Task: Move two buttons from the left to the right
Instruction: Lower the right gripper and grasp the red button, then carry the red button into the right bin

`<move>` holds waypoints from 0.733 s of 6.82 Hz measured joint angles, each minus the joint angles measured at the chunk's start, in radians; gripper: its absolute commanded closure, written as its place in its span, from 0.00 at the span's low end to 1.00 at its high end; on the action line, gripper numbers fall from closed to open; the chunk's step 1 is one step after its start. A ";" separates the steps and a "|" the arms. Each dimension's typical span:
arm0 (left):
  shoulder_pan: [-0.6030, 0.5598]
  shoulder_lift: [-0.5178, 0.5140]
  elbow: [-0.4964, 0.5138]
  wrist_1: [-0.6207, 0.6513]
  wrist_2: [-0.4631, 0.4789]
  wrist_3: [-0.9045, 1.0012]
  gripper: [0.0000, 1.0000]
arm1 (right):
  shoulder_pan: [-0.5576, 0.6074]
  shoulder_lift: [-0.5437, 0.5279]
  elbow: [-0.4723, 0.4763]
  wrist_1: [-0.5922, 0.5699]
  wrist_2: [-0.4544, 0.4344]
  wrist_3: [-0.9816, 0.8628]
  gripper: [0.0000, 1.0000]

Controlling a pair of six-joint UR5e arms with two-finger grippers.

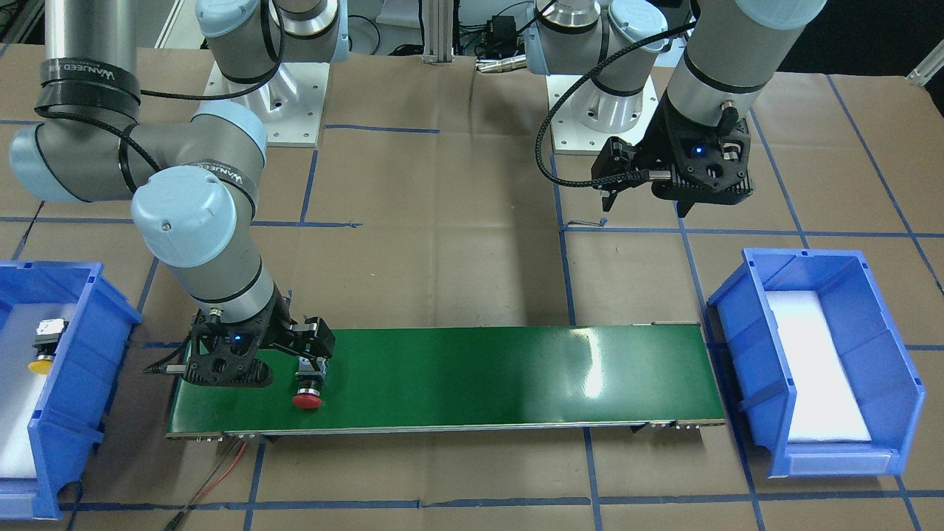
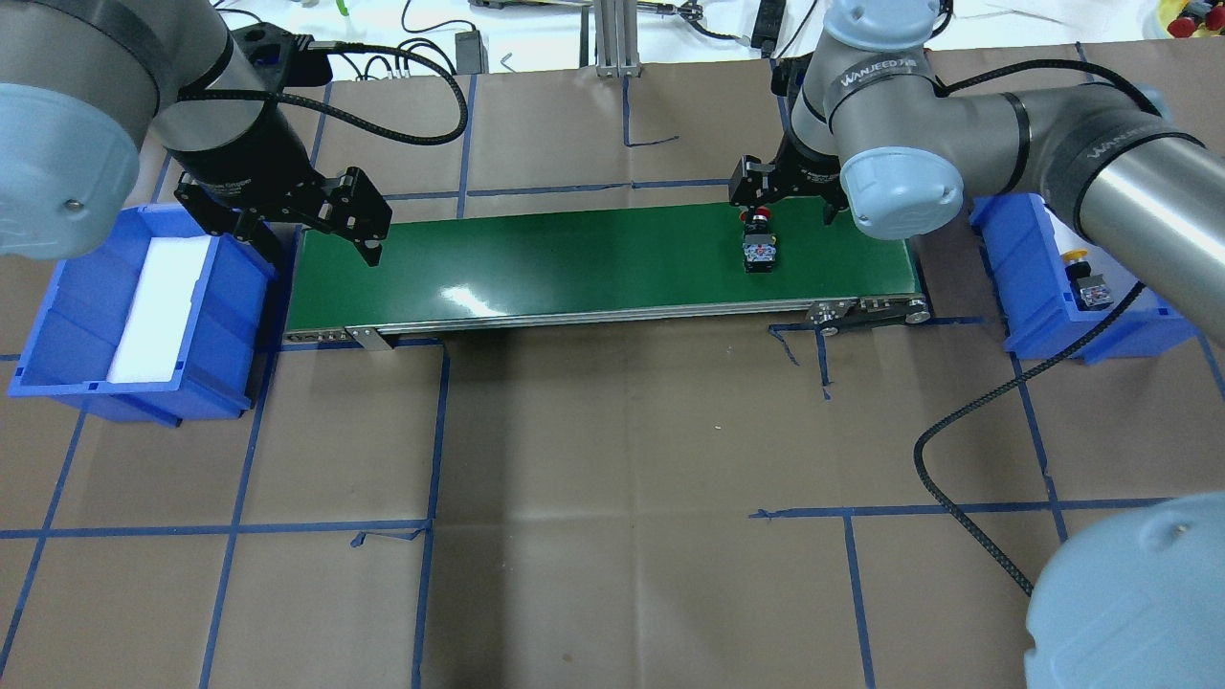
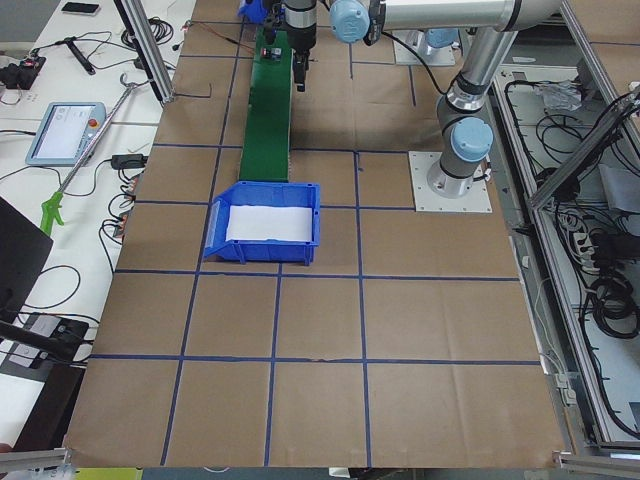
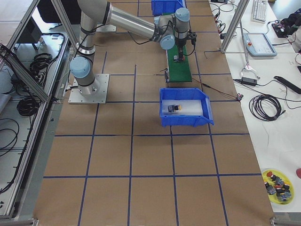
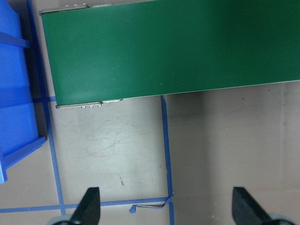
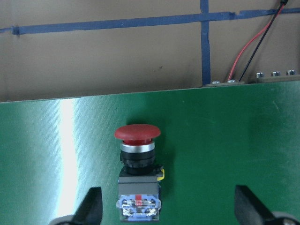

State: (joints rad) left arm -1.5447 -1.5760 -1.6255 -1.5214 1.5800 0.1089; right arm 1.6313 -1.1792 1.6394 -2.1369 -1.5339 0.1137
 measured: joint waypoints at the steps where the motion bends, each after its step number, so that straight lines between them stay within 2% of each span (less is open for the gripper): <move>1: 0.000 0.000 0.000 0.000 0.000 0.000 0.00 | 0.000 0.015 0.001 0.000 0.000 0.008 0.01; 2: 0.000 0.000 0.000 -0.001 0.000 0.000 0.00 | 0.001 0.033 0.003 -0.001 0.000 0.012 0.01; 3: 0.000 0.001 0.000 -0.001 0.000 0.000 0.00 | 0.000 0.050 0.005 -0.001 0.001 0.013 0.33; 4: 0.000 0.001 0.000 -0.001 0.000 0.000 0.00 | -0.003 0.063 0.006 0.001 0.000 0.012 0.75; 5: 0.000 0.001 -0.001 -0.001 0.000 0.000 0.00 | -0.007 0.069 0.004 0.010 -0.001 0.010 0.94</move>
State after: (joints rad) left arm -1.5447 -1.5754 -1.6260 -1.5222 1.5800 0.1089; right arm 1.6246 -1.1098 1.6436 -2.1272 -1.5350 0.1234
